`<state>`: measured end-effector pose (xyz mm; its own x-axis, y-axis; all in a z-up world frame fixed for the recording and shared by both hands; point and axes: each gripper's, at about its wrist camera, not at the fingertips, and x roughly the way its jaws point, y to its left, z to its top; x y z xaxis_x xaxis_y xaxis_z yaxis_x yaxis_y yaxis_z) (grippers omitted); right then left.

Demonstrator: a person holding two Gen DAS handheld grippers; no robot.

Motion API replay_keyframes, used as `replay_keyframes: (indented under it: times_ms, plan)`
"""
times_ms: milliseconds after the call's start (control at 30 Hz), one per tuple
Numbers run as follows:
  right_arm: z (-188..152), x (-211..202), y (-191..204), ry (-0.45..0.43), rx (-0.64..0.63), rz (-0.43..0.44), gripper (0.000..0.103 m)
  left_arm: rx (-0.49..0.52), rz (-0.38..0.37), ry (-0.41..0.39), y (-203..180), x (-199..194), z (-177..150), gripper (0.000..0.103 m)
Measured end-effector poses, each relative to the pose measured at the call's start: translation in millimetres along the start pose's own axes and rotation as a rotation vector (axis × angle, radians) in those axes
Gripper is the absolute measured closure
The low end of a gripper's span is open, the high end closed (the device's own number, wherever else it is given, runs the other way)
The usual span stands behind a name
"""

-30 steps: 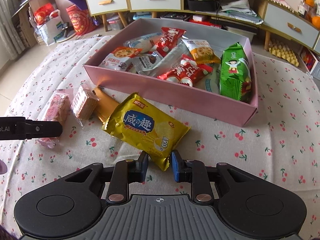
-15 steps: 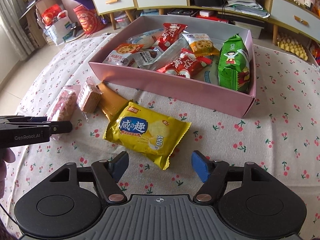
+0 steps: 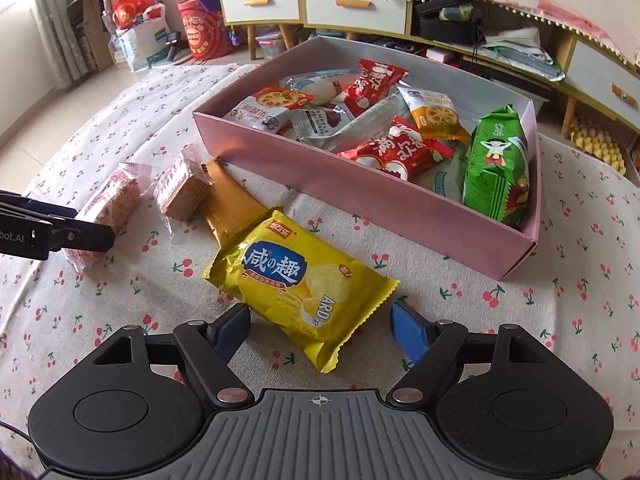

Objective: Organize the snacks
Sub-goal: 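Reopen the right gripper over the chip bag while the left lowers around the nougat bag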

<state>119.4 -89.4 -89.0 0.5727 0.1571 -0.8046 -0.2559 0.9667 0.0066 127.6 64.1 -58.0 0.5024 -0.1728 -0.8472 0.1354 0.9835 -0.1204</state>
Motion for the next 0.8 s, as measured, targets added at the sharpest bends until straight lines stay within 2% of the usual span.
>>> replay_keyframes:
  times_ms: [133,400,567,700,800]
  plan:
    - [0.9,2.6,2.8,-0.02,-0.03,-0.011,0.02,0.006,0.034,0.023,-1.9,5.8,-1.8,0.034]
    - [2.4,6.0,2.2,-0.049,-0.03,-0.021,0.018,0.001,0.053,0.016,1.1,3.5,-2.9,0.05]
    - [1.1,2.9,7.1,-0.023,-0.005,0.024,0.018,-0.001,0.033,0.023,3.3,0.8,-3.8,0.059]
    - [-2.7,-4.1,14.4,0.004,-0.009,0.093,0.018,0.005,0.025,0.028,4.8,0.5,-4.4,0.06]
    - [-5.8,-10.5,24.7,0.012,-0.069,0.121,0.019,0.005,0.023,0.03,5.2,1.1,-4.0,0.06]
